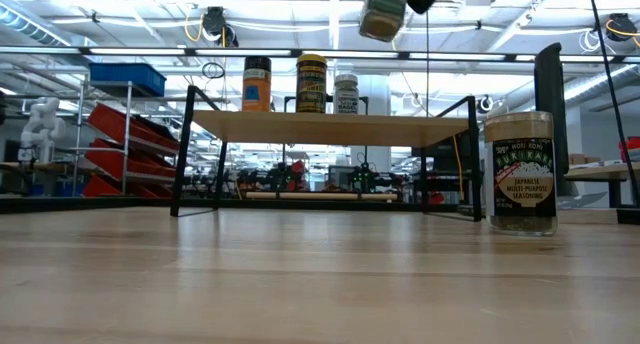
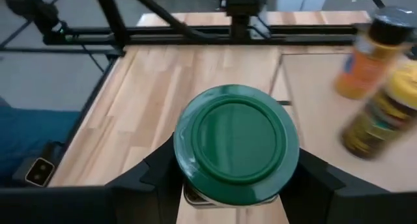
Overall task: Shelf spices
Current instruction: Remove the green seasoning bottle from the shelf
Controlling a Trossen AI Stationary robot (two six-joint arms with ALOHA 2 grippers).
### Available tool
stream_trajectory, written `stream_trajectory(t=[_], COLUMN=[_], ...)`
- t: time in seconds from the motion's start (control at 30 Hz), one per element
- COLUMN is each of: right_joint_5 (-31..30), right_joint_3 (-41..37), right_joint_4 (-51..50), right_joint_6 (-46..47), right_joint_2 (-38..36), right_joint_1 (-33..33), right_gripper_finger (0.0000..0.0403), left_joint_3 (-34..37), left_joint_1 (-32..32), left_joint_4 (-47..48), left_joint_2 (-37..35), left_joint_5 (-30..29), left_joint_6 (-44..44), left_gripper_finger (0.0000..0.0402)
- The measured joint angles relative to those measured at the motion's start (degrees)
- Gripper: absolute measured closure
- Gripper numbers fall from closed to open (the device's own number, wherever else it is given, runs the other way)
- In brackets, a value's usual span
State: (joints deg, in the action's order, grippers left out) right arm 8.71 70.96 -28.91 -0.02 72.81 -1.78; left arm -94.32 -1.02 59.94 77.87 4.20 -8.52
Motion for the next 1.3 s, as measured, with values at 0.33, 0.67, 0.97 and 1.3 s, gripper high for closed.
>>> stream_trajectory(t=[0.33, 0.67, 0.97, 1.3], right_joint_5=[-10.4, -16.0, -16.5, -16.4], right_joint_3=[0.0, 0.0, 0.0, 0.0], right_joint_4=[5.9, 13.3, 19.1, 21.9], right_joint_6=[1.3, 3.6, 6.3, 6.4], right_joint_2=[12.6, 25.1, 31.2, 35.3], right_joint_1=[11.0, 14.3, 15.6, 15.5], right_gripper_finger=[0.0214, 0.0214, 0.0211, 0.0209], left_joint_3=[2.8, 11.9, 20.0, 25.7], left_joint_1=[-9.7, -17.3, -22.3, -24.8], left_joint_4=[2.3, -3.9, -11.7, -18.0], left_joint_2=[0.0, 0.0, 0.0, 0.1], left_joint_5=[-10.4, -19.5, -23.1, -23.6], left_joint_6=[-4.8, -12.2, -15.2, -18.1], left_gripper_finger=[0.0178, 0.0178, 0.0178, 0.0178])
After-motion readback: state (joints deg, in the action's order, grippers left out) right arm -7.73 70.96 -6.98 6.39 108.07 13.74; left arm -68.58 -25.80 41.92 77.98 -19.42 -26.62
